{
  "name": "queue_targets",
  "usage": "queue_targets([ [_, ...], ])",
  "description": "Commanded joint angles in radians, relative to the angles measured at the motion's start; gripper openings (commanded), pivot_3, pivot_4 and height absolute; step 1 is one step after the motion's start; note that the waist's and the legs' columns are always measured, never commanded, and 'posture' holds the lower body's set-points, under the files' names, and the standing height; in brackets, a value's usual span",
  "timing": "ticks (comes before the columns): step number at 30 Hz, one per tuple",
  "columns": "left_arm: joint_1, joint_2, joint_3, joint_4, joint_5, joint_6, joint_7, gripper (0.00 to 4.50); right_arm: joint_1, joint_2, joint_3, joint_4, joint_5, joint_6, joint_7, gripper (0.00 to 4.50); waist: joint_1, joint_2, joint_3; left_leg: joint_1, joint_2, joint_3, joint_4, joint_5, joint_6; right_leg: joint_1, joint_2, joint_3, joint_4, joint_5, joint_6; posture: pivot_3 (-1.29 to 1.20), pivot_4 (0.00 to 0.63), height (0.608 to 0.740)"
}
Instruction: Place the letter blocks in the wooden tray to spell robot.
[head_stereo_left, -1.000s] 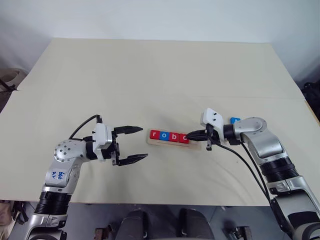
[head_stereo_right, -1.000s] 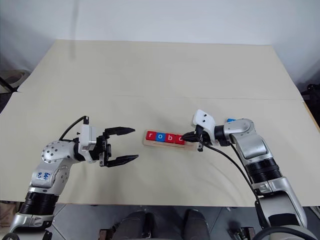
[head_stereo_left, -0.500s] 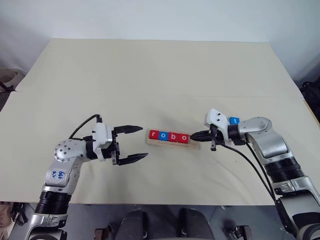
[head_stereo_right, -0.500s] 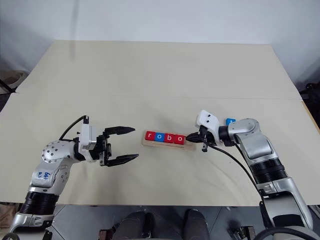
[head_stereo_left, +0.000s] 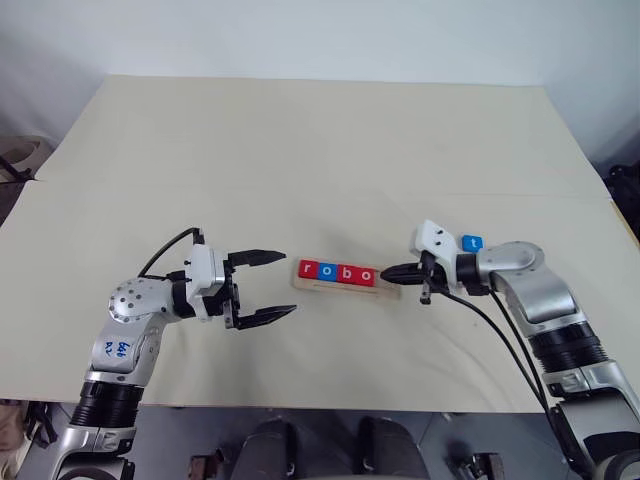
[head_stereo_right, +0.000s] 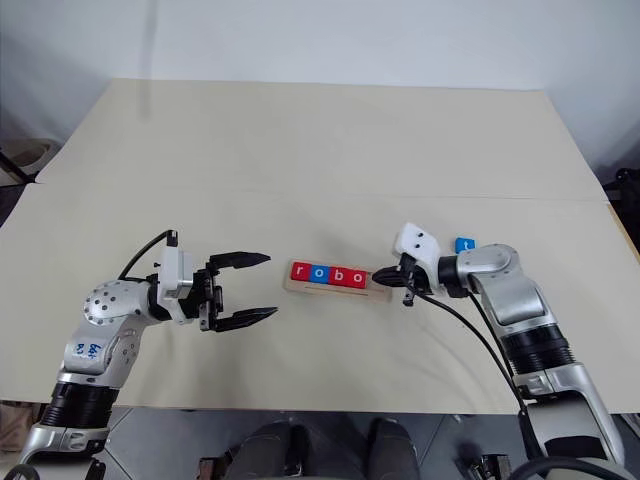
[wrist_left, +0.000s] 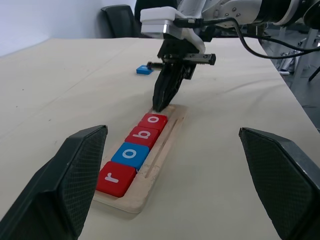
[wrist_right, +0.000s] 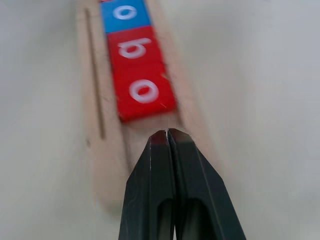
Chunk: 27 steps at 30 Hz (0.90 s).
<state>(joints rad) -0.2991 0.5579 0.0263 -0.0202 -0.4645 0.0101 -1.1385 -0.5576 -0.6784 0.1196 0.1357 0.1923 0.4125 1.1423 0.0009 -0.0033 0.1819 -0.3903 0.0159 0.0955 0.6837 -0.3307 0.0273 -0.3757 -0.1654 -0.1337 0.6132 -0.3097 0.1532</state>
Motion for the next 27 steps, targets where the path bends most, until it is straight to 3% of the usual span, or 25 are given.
queue_targets([
  [1,-0.014,-0.007,0.004,0.007,-0.002,-0.018,-0.011,4.50,0.085,-0.056,-0.155,-0.128,0.076,0.034,-0.048,0.90,0.003,0.000,0.000,0.000,0.000,0.000,0.000,0.000,0.000,0.000,0.000,0.000,0.000,0.000,0.000,0.00,0.150,0.740],
  [5,-0.026,-0.014,0.002,0.029,0.000,-0.024,-0.020,4.50,0.252,-0.051,-0.327,-0.203,0.133,-0.018,-0.116,2.32,0.003,0.000,0.000,0.000,0.000,0.000,-0.001,0.000,0.000,0.000,0.000,0.000,-0.001,0.000,0.000,0.00,0.150,0.740],
  [8,-0.041,-0.022,0.000,0.052,0.001,-0.028,-0.023,4.50,0.456,0.010,-0.520,-0.273,0.189,-0.099,-0.188,3.39,0.016,0.000,0.000,0.000,0.000,0.000,-0.001,0.000,0.000,0.001,0.000,-0.001,-0.001,0.000,0.000,0.00,0.150,0.740],
  [11,-0.053,-0.027,-0.001,0.072,0.003,-0.031,-0.029,4.50,0.603,0.063,-0.611,-0.313,0.207,-0.151,-0.242,4.42,0.022,0.000,0.000,0.001,-0.001,0.001,-0.001,0.000,0.000,0.001,0.000,0.001,-0.001,0.000,0.000,0.00,0.150,0.740],
  [15,-0.085,-0.034,-0.005,0.110,0.008,-0.036,-0.042,4.50,0.764,0.137,-0.676,-0.346,0.213,-0.210,-0.304,4.47,0.022,0.001,-0.001,0.002,0.000,0.001,-0.001,0.000,0.000,0.001,0.001,0.001,0.000,0.000,0.000,0.00,0.150,0.740],
  [18,-0.103,-0.039,-0.008,0.130,0.011,-0.042,-0.052,4.50,0.797,0.151,-0.674,-0.353,0.220,-0.221,-0.331,4.47,0.018,0.001,-0.001,0.003,0.000,0.002,-0.001,0.000,0.000,0.001,0.000,0.003,0.001,0.000,0.000,0.00,0.150,0.740],
  [21,-0.122,-0.046,-0.012,0.146,0.016,-0.047,-0.061,4.50,0.775,0.152,-0.648,-0.355,0.216,-0.210,-0.370,4.47,0.008,0.001,-0.001,0.004,0.000,0.003,-0.001,0.000,0.000,0.001,0.001,0.004,0.002,0.000,0.000,0.00,0.150,0.740],
  [27,-0.126,-0.049,-0.009,0.144,0.022,-0.051,-0.057,4.50,0.580,0.093,-0.564,-0.312,0.188,0.019,-0.514,4.47,-0.003,0.001,-0.001,0.004,0.000,0.002,-0.001,0.000,0.000,0.000,0.001,0.004,0.003,0.000,0.000,0.00,0.150,0.740],
])
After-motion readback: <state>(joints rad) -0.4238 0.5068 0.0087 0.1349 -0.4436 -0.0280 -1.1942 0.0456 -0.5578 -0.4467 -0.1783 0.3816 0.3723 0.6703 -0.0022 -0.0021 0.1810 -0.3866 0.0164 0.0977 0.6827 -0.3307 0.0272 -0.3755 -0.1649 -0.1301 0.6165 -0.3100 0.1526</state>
